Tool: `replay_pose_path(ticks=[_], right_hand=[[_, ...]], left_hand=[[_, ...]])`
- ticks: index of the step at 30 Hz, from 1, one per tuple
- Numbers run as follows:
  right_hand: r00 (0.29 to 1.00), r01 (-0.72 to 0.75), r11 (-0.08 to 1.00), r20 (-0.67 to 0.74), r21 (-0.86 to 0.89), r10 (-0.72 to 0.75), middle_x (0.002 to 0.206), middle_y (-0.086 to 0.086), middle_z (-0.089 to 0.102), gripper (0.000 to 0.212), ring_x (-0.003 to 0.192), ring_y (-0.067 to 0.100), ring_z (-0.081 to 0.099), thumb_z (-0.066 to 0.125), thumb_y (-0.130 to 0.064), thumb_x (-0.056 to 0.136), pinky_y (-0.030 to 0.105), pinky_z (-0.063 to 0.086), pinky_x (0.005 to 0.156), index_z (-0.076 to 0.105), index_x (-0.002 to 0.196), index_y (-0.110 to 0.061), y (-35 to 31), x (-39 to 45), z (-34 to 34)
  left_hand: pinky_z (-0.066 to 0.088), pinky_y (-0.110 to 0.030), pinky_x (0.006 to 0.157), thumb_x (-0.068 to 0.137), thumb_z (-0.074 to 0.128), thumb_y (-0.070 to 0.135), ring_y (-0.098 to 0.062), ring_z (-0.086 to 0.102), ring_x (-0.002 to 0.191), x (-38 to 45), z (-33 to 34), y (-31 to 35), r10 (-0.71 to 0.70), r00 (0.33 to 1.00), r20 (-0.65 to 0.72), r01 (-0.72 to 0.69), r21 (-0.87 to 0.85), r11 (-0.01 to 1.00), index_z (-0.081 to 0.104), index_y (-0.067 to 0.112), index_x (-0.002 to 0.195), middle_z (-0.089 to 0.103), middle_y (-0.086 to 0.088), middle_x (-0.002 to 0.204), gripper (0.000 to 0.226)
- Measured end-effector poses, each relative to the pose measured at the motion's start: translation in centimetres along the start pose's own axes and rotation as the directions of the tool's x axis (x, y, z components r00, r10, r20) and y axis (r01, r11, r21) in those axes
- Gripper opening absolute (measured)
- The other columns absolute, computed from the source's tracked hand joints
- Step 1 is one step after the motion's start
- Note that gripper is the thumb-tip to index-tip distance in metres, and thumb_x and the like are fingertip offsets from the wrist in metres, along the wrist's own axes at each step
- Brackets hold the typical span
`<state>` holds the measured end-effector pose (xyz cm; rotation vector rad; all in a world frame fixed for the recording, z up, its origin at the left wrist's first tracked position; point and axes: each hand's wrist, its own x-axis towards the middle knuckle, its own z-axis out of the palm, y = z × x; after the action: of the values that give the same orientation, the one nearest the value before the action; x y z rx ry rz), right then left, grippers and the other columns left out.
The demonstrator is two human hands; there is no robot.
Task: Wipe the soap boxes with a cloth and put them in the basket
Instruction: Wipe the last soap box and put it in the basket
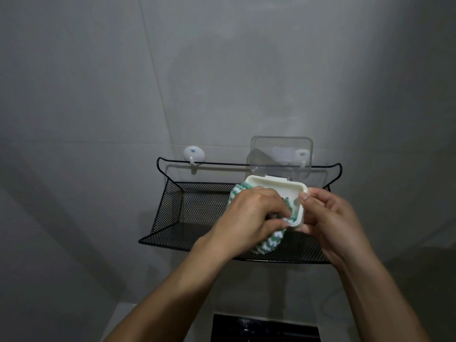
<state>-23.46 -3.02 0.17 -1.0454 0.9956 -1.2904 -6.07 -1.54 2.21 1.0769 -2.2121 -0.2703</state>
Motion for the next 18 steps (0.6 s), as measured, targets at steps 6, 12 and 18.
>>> replay_pose_path(ticks=[6,12,18], right_hand=[[0.997,-0.018,0.999,-0.070,-0.045,0.015,0.081,0.011,0.074,0.009,0.060,0.016,0.071,0.059,-0.007,0.096,0.026,0.054,0.043,0.065,0.102,-0.004,-0.5,0.4,-0.7],[0.993,-0.057,0.995,-0.112,-0.078,0.048,0.077,0.004,0.074,0.003,0.060,0.015,0.072,0.058,-0.008,0.097,0.027,0.052,0.041,0.061,0.099,-0.010,-0.8,0.6,-1.2],[0.997,-0.046,0.990,-0.072,-0.132,0.037,0.078,0.008,0.070,0.013,0.059,0.014,0.066,0.058,-0.008,0.094,0.026,0.048,0.043,0.068,0.090,-0.015,-1.7,0.8,-2.2]], left_hand=[[0.050,-0.039,0.082,0.083,0.075,0.013,-0.020,0.058,0.095,-1.2,-1.0,-2.9,-0.106,0.994,-0.020,0.107,0.284,0.953,0.072,0.013,0.102,0.064,-0.001,0.102,0.019],[0.043,-0.028,0.067,0.083,0.069,0.008,-0.020,0.059,0.084,-2.3,-1.1,-4.5,-0.299,0.950,-0.090,0.311,0.350,0.884,0.068,0.013,0.090,0.058,0.002,0.089,0.009],[0.055,-0.035,0.080,0.083,0.074,0.028,-0.012,0.064,0.086,-2.2,-3.1,-6.1,-0.530,0.845,0.076,0.465,0.389,0.796,0.073,0.027,0.099,0.071,0.008,0.093,0.015]])
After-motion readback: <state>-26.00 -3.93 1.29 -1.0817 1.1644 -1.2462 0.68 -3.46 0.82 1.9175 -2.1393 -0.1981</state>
